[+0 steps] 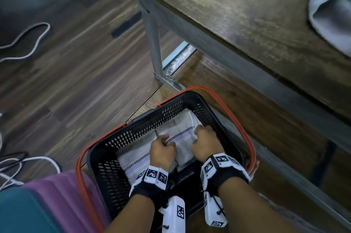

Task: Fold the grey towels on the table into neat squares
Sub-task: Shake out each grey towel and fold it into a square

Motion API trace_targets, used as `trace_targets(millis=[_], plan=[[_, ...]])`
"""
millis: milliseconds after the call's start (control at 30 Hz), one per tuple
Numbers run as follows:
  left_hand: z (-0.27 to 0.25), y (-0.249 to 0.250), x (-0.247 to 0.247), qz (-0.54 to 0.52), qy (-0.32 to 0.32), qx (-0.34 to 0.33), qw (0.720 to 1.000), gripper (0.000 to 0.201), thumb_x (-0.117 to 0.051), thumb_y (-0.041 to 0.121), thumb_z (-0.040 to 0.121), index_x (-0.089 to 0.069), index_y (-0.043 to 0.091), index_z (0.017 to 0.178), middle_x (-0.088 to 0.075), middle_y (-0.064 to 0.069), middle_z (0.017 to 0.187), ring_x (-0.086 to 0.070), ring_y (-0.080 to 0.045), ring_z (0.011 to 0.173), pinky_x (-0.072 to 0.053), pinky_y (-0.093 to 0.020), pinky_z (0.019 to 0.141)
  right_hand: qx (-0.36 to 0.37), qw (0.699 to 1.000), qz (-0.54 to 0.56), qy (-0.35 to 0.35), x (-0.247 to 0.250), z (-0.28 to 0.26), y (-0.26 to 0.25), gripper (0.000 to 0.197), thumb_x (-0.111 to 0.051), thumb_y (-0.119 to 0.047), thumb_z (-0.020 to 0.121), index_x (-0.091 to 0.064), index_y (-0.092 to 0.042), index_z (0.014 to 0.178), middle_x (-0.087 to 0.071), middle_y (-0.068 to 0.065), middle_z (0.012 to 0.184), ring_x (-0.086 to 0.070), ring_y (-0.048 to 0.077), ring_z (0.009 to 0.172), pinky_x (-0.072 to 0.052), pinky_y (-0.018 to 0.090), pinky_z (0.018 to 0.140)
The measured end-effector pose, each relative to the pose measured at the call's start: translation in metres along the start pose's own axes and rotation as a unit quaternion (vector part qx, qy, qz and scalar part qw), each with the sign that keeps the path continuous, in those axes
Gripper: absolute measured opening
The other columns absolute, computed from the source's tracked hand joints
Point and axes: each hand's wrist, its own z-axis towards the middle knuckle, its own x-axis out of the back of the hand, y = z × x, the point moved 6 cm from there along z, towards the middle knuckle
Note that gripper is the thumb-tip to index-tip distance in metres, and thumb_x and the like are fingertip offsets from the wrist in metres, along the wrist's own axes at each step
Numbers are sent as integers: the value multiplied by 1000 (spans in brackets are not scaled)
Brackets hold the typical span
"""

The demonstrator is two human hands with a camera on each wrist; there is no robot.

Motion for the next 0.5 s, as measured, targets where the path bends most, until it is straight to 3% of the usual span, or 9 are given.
trace_targets(millis=[67,133,167,267,367,433,500], plan=[[-3,2,3,38,32,-20,999,33,-62,6,93,-61,4,125,-61,-13,123,-66,-19,85,-52,-18,76,-4,1000,-4,4,-5,-1,-4,32,-51,-11,92,-56,-9,123,-46,17,133,-52,36,123,-49,41,99],[-5,5,3,72,31,-45,996,31,-62,6,92,-63,4,123,-58,-15,129,-65,-22,102,-50,-27,96,-11,1000,6,-10,-10,0,-5,34,-51,-14,93,-55,-7,126,-48,19,133,-54,38,121,-49,41,98],[-6,6,2,90,10,-58,994,33,-61,5,92,-62,4,124,-57,-15,131,-65,-24,104,-50,-31,99,-17,1000,13,-22,-11,2,-3,37,-50,-15,94,-52,-6,129,-48,19,135,-53,38,123,-48,40,99],[-10,8,-7,194,-80,-80,974,40,-59,2,89,-58,-4,128,-53,-19,134,-62,-34,112,-49,-40,101,-26,997,33,-65,-14,6,5,53,-48,-15,97,-37,-4,147,-40,19,149,-44,35,137,-41,35,105],[-12,11,-9,238,-118,-87,960,39,-59,1,86,-57,-14,121,-54,-28,130,-56,-39,117,-45,-43,102,-12,993,27,-114,-20,1,7,58,-47,-16,101,-28,-4,154,-31,15,160,-35,30,146,-33,33,114],[-13,16,-5,220,-115,-91,964,45,-60,5,90,-54,-3,134,-52,-17,138,-55,-30,123,-43,-35,107,-2,991,21,-134,-19,-4,4,56,-46,-19,102,-29,-5,153,-31,14,160,-36,30,145,-34,33,114],[-17,25,2,174,-99,-99,975,43,-58,7,94,-53,7,137,-55,-9,135,-58,-22,116,-47,-30,100,9,991,26,-133,-12,-10,0,50,-46,-21,102,-37,-8,150,-39,15,156,-43,29,140,-38,32,110]])
